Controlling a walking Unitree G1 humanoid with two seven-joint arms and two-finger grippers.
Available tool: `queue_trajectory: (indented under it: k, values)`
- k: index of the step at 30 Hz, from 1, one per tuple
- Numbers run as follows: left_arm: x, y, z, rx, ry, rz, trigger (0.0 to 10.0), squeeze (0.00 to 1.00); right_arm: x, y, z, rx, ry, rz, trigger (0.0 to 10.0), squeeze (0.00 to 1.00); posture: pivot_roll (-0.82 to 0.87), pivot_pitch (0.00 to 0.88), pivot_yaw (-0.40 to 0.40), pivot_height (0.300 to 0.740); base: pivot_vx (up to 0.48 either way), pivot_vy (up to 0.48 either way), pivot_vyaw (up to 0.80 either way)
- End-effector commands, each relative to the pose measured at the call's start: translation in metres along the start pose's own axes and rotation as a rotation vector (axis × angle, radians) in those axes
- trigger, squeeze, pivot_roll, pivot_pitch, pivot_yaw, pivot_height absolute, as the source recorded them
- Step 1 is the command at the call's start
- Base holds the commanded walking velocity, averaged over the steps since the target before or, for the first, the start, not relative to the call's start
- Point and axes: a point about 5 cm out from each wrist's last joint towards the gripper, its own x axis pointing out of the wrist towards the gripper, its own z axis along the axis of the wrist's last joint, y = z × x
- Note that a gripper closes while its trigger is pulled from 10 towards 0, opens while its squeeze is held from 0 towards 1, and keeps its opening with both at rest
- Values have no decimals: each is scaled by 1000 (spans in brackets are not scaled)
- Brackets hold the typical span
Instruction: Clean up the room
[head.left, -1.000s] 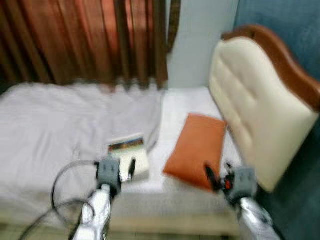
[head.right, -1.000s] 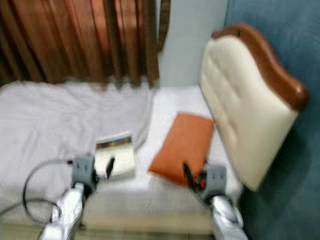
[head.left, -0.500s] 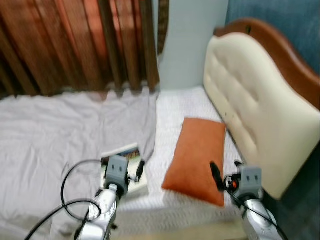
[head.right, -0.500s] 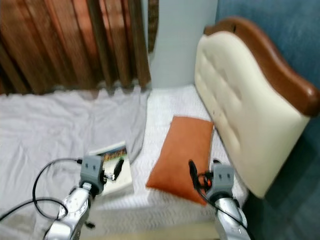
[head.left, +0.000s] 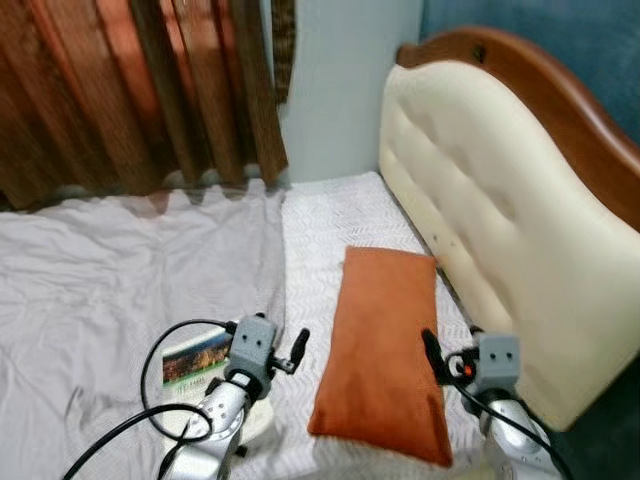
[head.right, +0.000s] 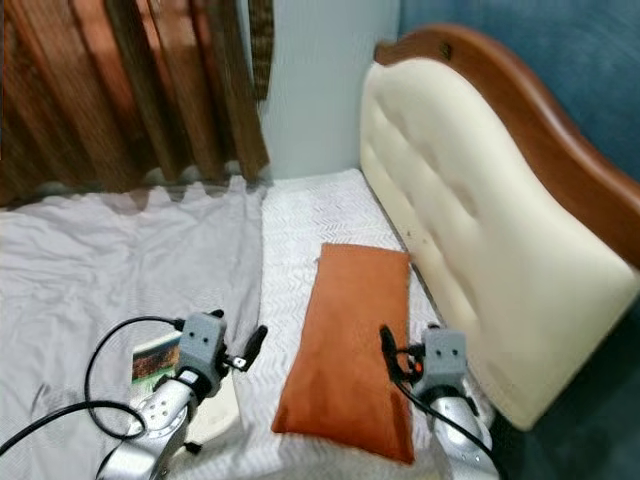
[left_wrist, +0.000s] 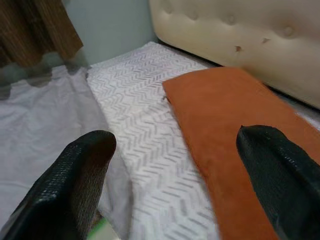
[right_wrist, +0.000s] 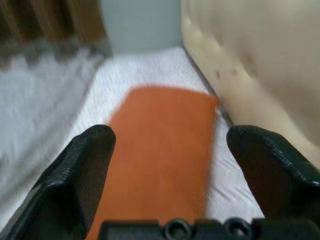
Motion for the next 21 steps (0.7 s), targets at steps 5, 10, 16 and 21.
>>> queue_trajectory:
  k: [5,10,16,21]
  values:
    - [-12,8,7,38,4,-24,10000,0,15,0,-16,227,136,-45,10000,0,-38,151,92,740,288,0,0]
    - [-16,3,55,8,-76,-278,10000,0,25,-5,-25,338,200,-129,10000,0,63,320,147,740,0,0,0]
    - [-21,11,104,-95,-107,-516,10000,0,35,-11,-22,351,206,-186,10000,0,130,461,199,740,0,0,0]
    - [-27,17,122,-115,-104,-522,10000,0,48,-4,-13,443,189,-180,10000,0,144,512,206,740,0,0,0]
